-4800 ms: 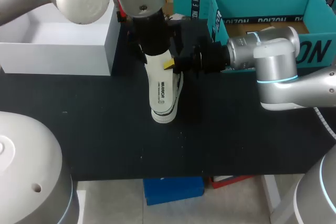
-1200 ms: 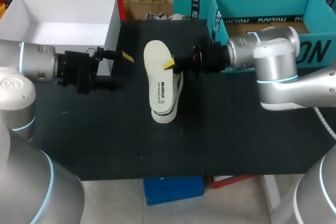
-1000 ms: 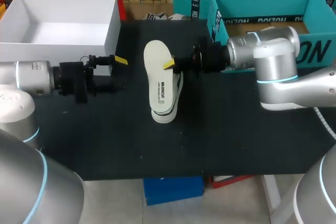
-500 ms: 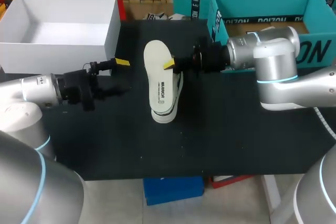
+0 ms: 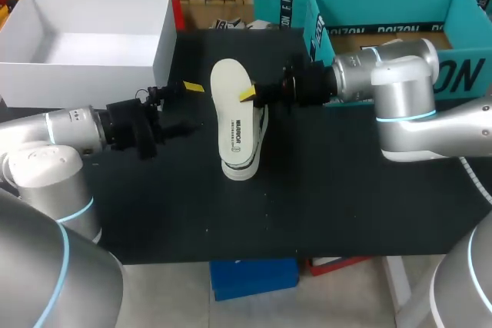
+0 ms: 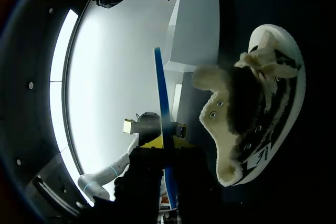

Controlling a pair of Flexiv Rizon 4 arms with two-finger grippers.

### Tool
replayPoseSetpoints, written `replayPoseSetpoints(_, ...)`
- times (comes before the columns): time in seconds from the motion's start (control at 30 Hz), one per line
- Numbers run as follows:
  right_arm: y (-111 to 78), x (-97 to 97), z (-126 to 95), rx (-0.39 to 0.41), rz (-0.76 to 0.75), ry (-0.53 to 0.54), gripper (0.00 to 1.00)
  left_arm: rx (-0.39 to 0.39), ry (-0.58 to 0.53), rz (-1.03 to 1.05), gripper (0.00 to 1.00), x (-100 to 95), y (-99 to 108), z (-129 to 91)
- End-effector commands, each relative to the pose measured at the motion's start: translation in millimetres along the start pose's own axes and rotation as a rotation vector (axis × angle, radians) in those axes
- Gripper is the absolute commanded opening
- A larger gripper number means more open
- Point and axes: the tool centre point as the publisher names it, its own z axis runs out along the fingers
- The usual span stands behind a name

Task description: Take the shoe out of the shoebox, open the shoe tongue, remove and reinsert the insole, then place the shoe into the shoebox

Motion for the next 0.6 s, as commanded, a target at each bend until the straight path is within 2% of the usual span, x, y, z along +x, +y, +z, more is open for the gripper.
replayPoseSetpoints(0.03, 1.0, -0.7, 0.9, 0.002, 0.001, 0.0, 0.0, -0.076, -0.002, 0.011, 0.93, 1.6, -6.8, 8.0)
replayPoseSetpoints(0.27, 1.0, -0.7, 0.9, 0.002, 0.001, 0.0, 0.0, -0.121, 0.005, 0.019, 1.0, 1.9, -5.5, 15.8)
replayPoseSetpoints(0.43, 1.0, -0.7, 0.9, 0.002, 0.001, 0.0, 0.0, -0.148, 0.002, 0.016, 1.0, 0.1, 3.4, 20.7)
replayPoseSetpoints(0.6, 1.0, -0.7, 0.9, 0.002, 0.001, 0.0, 0.0, -0.153, -0.004, 0.017, 0.96, -0.5, 7.3, 24.3)
